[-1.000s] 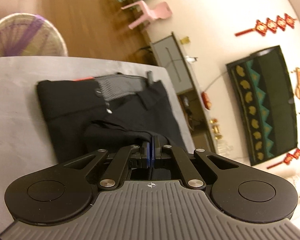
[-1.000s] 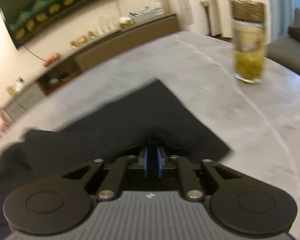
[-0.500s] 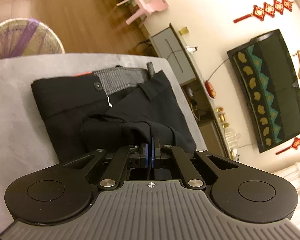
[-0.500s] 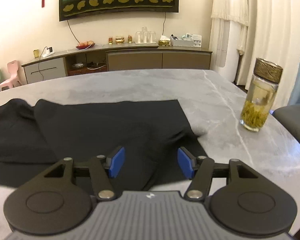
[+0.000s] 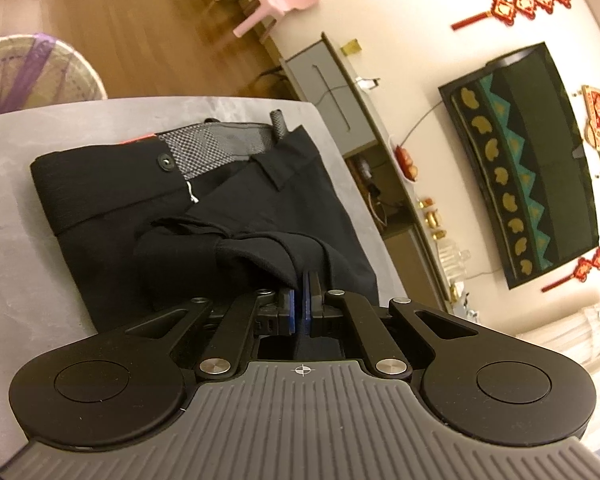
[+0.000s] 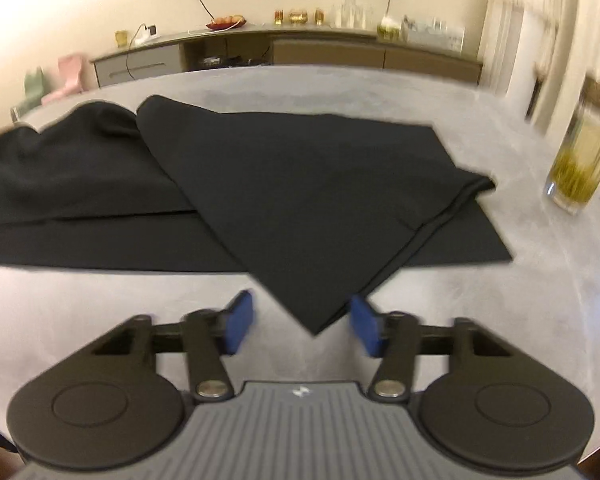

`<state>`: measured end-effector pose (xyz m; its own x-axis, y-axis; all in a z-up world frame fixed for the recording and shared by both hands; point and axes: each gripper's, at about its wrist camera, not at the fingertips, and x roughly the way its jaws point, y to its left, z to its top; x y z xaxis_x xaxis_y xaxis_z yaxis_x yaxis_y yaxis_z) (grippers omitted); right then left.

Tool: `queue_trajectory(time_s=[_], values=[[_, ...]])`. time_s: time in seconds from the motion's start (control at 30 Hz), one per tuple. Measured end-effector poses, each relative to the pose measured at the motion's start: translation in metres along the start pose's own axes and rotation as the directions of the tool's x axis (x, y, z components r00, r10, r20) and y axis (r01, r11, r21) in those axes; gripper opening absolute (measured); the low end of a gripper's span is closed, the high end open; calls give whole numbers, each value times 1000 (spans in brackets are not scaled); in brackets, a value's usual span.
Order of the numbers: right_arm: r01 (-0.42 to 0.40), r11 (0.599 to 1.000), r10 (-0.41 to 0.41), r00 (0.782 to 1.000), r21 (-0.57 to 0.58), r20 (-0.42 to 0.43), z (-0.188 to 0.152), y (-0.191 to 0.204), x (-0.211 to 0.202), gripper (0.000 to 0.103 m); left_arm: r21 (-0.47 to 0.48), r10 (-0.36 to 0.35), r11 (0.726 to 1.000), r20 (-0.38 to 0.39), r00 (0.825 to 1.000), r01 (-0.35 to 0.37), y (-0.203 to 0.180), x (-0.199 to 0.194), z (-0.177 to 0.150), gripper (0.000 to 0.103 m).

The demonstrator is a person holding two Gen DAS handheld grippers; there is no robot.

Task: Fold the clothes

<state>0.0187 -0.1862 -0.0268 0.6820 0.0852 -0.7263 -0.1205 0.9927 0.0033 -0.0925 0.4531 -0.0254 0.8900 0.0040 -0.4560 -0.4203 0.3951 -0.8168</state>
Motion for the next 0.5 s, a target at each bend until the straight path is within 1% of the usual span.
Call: queue_trajectory(time_s=[0.03, 0.1, 0.17, 0.2, 0.27, 0.33, 0.37, 0.43, 0.47, 0.5], values=[[-2, 1000, 2, 1000, 5, -5, 1, 1, 0, 3, 1, 0, 1000, 0, 1000, 0, 0, -1, 0, 0], [-1, 1000, 1, 1000, -3, -1, 3, 3, -3, 3, 0, -4, 1000, 2, 1000, 4, 1, -2, 1, 0], [-27, 1000, 28, 999, -11, 45, 13, 8, -18, 3, 6, 2, 1000, 14, 1000, -2, 1, -5, 2, 0], [-68, 998, 67, 994, 17, 87, 27, 3, -31, 3, 10, 7, 1000, 20, 1000, -7, 1, -6, 3, 0], [-165, 983, 149, 972, 79, 182, 58, -9, -57, 3, 19, 17, 1000, 32, 999, -18, 1, -7, 5, 0], [-224, 958, 167, 943, 178, 289, 104, -39, -74, 3, 27, 37, 999, 38, 999, -38, 1, -5, 6, 0], [-255, 940, 168, 924, 227, 342, 129, -56, -82, 3, 27, 46, 999, 40, 998, -48, 2, -3, 7, 0], [-224, 905, 85, 928, 362, 363, 170, -98, -67, 3, 27, 63, 998, 47, 997, -64, 2, 0, 8, 0], [-190, 875, 34, 942, 445, 335, 180, -120, -49, 3, 30, 70, 997, 52, 996, -72, 2, 1, 9, 0], [-150, 836, -16, 955, 527, 297, 188, -143, -29, 4, 35, 76, 996, 55, 996, -78, 2, 2, 10, 0]])
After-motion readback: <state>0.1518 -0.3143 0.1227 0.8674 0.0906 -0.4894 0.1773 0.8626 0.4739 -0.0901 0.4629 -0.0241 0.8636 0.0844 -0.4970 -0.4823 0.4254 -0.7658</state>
